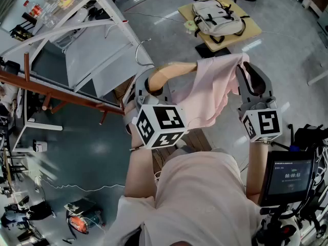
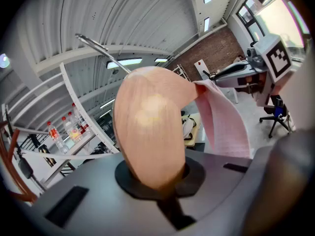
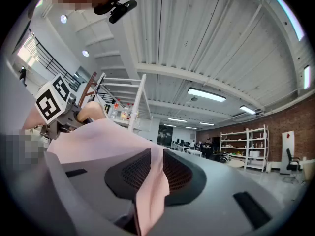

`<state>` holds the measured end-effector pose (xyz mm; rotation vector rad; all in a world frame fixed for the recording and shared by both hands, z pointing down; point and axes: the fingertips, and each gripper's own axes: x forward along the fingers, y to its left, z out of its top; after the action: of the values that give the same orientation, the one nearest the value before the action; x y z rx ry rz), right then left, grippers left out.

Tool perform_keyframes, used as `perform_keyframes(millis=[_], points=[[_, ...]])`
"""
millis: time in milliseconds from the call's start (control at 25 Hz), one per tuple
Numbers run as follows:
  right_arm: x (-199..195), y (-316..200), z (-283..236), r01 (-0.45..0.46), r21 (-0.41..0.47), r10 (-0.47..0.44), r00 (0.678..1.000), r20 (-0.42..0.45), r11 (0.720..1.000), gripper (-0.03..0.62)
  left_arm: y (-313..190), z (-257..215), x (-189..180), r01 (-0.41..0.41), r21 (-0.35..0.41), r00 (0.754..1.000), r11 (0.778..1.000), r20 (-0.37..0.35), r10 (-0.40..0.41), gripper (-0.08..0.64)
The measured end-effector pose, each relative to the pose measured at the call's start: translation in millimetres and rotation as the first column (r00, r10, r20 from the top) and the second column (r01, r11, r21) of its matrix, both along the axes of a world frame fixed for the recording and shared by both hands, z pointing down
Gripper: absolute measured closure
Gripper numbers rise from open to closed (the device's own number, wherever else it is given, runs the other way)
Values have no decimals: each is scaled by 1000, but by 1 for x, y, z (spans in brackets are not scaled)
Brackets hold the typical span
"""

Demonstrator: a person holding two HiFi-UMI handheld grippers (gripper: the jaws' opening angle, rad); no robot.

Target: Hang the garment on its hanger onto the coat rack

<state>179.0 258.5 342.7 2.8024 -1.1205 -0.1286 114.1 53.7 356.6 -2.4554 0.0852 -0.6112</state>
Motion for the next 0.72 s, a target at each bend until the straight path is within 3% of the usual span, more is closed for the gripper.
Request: perform_keyframes(millis=[160, 360, 520, 720], points=[[-2, -70, -18, 23, -18, -24, 998, -59, 1000, 508, -53, -1, -17, 7, -33, 1000, 999, 14, -7, 554], [-4, -170, -35, 224, -23, -225, 970, -94, 974, 506, -133, -13, -54, 167, -37, 986, 985, 5, -167, 554], [-13, -231, -35, 360, -9, -359, 928, -99, 933, 508, -174, -17, -86, 295, -8, 956, 955, 0, -295, 554], [-43, -293, -42, 503, -1, -501, 859, -105, 864, 508, -213, -27, -138, 436, 9, 900, 900, 0, -436, 554]])
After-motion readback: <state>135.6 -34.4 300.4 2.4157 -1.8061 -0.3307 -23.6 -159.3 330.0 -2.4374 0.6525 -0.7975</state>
